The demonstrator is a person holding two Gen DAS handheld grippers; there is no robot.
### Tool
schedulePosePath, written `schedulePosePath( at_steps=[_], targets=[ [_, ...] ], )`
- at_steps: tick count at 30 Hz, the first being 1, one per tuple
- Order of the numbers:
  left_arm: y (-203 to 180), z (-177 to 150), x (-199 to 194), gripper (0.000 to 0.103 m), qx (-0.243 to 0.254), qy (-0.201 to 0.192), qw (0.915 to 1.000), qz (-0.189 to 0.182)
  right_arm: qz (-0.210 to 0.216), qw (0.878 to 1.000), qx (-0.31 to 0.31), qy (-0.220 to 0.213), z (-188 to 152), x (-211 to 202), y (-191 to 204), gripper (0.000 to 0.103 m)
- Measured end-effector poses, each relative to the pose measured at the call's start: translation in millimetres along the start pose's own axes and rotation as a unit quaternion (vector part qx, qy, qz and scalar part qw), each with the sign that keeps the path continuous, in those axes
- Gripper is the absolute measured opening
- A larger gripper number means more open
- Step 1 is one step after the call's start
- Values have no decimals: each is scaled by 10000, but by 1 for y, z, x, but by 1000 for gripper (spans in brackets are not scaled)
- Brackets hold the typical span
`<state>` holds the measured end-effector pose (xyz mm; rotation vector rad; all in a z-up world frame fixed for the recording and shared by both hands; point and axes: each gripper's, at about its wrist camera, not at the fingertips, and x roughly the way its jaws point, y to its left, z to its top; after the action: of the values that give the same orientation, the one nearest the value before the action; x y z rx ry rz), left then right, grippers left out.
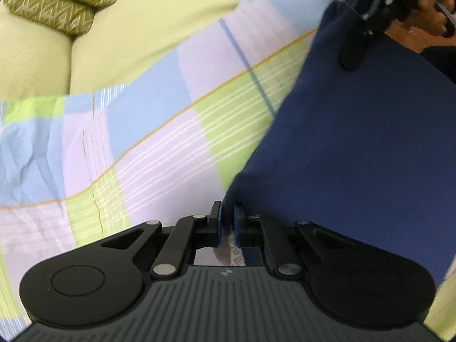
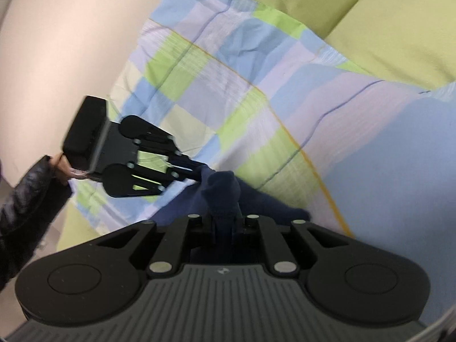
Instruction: Fold clothes
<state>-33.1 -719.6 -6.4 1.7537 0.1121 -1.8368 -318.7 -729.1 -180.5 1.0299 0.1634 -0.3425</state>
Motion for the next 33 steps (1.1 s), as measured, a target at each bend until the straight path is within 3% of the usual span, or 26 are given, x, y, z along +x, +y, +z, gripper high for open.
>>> schedulePosePath(
  at_steps=[3,5,7,8,14,19,21,23,27,29,33],
  targets=[
    [-5,-2,15,8,-101,-15,9999,6,-199,9997,13,120,-2,6,-6,11],
    [-6,-4,21,23,-227,-85,9997,73,-305,9995,-44,6,0,2,-4,13],
    [1,-12,16,43,-542,-214,9980,248,-426,9989,-113,-134,2,-2,-3,13],
    [4,-16,15,46,-694,-267,9967,336,-455,9987,-119,-171,2,-4,-3,14],
    [-4,-45,15,41,-1208,-44,9869,1069,-1279,9891,-648,-337,5,-8,5,21],
    [-22,-76,-30,41,-1934,-480,9675,1559,-1698,9779,-988,-722,10,-33,26,23],
    [-36,-87,-51,42,-2331,-792,9557,1614,-1605,9773,-1125,-803,8,-44,41,23],
    [-58,-99,-71,43,-2742,-1243,9430,1418,-1410,9781,-1339,-747,1,-48,59,24],
    [-94,-102,-69,43,-2889,-1630,9361,1168,-855,9783,-1852,-354,-24,-45,96,24],
    [-117,-98,-60,43,-2838,-1566,9362,1362,-637,9732,-2211,-55,-40,-35,111,24],
    [-117,-110,-37,44,-3180,-1686,9233,1339,-825,9608,-2619,371,-59,-17,113,20]
  ],
)
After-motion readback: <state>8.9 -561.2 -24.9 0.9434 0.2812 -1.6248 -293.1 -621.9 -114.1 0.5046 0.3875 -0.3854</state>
